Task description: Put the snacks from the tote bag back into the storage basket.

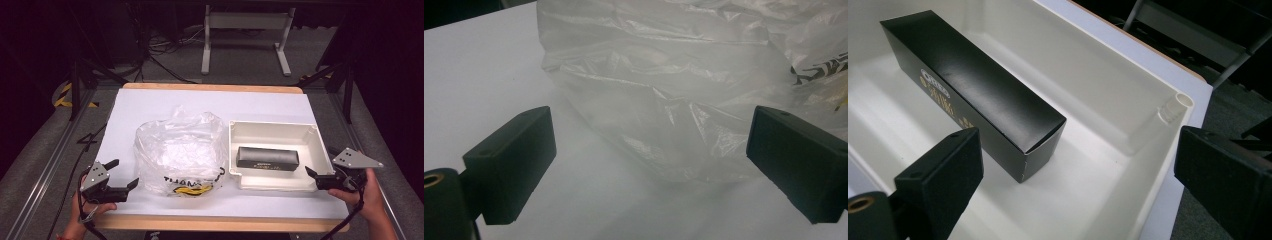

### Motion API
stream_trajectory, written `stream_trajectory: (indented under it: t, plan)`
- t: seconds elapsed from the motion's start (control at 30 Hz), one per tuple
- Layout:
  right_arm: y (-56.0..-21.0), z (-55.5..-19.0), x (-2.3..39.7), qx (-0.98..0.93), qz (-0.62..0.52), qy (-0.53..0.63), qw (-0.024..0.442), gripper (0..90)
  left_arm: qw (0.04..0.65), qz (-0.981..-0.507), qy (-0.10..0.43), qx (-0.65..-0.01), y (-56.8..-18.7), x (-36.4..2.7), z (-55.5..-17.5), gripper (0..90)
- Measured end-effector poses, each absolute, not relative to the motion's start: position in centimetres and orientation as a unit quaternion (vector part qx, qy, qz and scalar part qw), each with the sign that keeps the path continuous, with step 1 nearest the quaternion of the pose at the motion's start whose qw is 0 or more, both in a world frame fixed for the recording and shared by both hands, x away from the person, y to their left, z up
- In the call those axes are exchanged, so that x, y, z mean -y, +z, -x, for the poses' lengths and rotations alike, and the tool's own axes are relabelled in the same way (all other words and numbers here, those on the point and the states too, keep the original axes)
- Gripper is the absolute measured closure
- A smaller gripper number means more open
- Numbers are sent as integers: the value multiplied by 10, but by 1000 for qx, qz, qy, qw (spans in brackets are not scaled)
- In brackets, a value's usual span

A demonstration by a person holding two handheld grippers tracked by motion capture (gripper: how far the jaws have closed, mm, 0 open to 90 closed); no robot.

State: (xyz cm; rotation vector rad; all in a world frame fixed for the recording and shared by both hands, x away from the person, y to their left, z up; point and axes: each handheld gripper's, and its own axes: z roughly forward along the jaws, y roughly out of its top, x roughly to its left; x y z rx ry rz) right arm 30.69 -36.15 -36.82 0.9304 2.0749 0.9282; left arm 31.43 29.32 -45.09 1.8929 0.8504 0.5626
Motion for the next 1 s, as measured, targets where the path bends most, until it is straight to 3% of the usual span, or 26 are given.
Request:
stream_trajectory:
  t: [1.0]
  plan:
    - [-399,-282,378,-769,-387,365,355,49,482,-770,232,-347,-450,-294,-315,65]
